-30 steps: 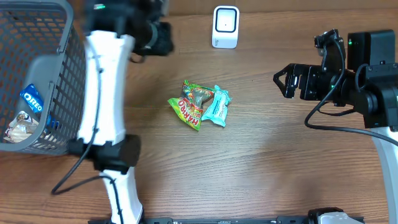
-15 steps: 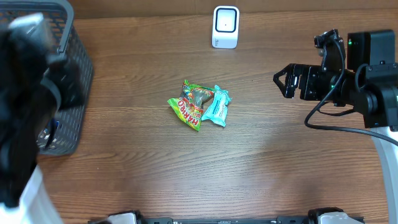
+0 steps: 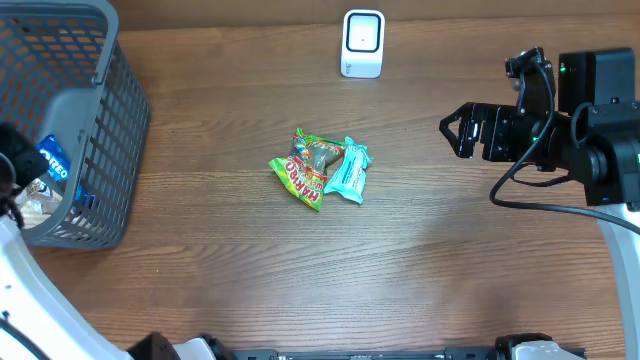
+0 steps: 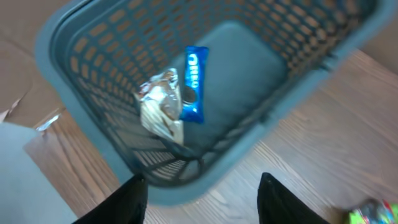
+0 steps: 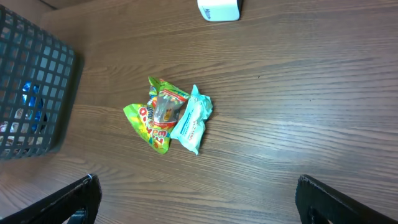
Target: Scan the item barcode
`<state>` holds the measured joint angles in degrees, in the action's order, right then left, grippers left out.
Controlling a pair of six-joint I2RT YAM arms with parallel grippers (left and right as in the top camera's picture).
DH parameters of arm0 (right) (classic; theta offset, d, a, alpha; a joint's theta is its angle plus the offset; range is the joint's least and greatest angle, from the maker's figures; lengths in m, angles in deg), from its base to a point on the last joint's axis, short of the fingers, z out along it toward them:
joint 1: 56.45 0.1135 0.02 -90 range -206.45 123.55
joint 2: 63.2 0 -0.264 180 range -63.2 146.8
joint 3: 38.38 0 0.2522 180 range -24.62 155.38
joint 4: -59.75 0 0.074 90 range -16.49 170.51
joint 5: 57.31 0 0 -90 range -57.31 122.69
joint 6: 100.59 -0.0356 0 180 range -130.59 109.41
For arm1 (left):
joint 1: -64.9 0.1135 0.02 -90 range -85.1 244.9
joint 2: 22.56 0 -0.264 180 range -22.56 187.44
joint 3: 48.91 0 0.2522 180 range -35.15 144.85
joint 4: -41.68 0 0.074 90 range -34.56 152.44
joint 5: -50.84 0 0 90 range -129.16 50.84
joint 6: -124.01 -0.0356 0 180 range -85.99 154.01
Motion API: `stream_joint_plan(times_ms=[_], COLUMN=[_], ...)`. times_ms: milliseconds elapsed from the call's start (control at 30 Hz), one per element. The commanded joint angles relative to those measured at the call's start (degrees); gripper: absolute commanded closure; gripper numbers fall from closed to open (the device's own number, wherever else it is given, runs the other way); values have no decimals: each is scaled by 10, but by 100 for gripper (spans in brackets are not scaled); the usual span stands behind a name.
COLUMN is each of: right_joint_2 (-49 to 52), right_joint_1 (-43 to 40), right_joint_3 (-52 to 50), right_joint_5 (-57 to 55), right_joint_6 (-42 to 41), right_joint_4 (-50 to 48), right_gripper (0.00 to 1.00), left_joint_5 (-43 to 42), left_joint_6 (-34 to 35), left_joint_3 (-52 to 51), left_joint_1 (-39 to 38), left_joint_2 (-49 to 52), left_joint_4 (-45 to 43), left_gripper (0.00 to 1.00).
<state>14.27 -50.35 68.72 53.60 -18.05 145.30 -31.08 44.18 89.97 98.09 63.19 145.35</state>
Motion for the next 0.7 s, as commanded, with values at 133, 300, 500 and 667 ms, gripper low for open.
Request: stream_joint_plan(times_ms=[133,300,500,667], right_joint_2=[-3,-3,-3,-3], right_joint_1=[3,3,3,3], right_joint_3=[11,11,11,11], right_joint_5=[-3,-3,-2,-2], right_joint_6=[2,2,2,0], right_joint_4=[-13,-10,-10,-9], right_gripper=[0,0,0,0], left_joint_5=[-37,-32,-21,-3], left_joint_6=[1,2,6,21], left_joint_3=[-2,-2,-2,-3], left_joint_1=[33,50,61,63], left_joint_2=[83,153,204,229], left_joint_4=[-2,-8,-24,-45], left_gripper=[51,55,55,55])
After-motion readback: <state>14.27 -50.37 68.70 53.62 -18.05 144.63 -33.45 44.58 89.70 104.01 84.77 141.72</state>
